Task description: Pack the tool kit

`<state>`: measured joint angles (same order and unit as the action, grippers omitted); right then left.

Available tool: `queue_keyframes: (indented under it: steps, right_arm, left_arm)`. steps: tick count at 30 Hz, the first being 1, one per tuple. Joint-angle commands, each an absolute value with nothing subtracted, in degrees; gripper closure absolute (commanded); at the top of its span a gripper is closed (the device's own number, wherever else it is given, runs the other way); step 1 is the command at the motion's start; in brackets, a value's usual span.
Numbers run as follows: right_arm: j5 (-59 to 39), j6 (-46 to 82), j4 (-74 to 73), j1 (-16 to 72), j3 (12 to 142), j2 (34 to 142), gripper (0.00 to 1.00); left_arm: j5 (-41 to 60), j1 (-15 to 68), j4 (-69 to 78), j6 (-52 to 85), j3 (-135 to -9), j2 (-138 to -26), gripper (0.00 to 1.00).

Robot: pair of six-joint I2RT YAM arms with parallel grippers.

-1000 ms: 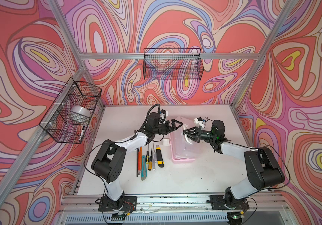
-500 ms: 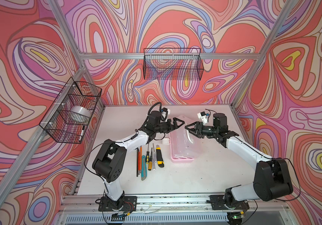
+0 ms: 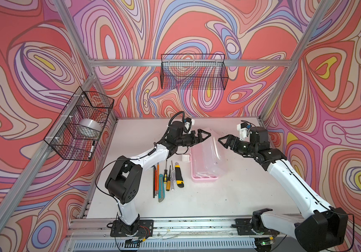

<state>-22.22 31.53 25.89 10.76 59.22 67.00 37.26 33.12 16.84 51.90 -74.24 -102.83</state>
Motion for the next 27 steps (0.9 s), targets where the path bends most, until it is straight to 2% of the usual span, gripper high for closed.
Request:
queue_keyframes:
  steps: [1, 13, 18, 23, 27]
  right_arm:
    - [-15.01, 29.93, 27.99, 10.37, 59.06, 63.08, 0.02]
    - [-1.34, 28.3, 38.44, 10.37, 61.71, 57.66, 0.03]
    - [-1.04, 27.24, 39.38, 10.37, 62.95, 59.15, 0.06]
    - [-7.34, 25.82, 37.06, 10.37, 63.5, 61.36, 0.11]
    - [-6.1, 24.55, 38.02, 10.38, 64.4, 63.23, 0.12]
  left_arm:
    - [38.05, 35.11, 16.83, 50.36, -80.0, -105.12, 0.05]
    - [40.88, 41.04, 12.15, 51.59, -98.78, -117.85, 0.05]
    - [39.08, 40.79, 9.97, 49.23, -97.58, -116.33, 0.04]
    - [37.27, 39.39, 10.51, 48.1, -92.62, -113.25, 0.04]
    - [34.51, 37.3, 10.32, 46.84, -87.22, -109.93, 0.04]
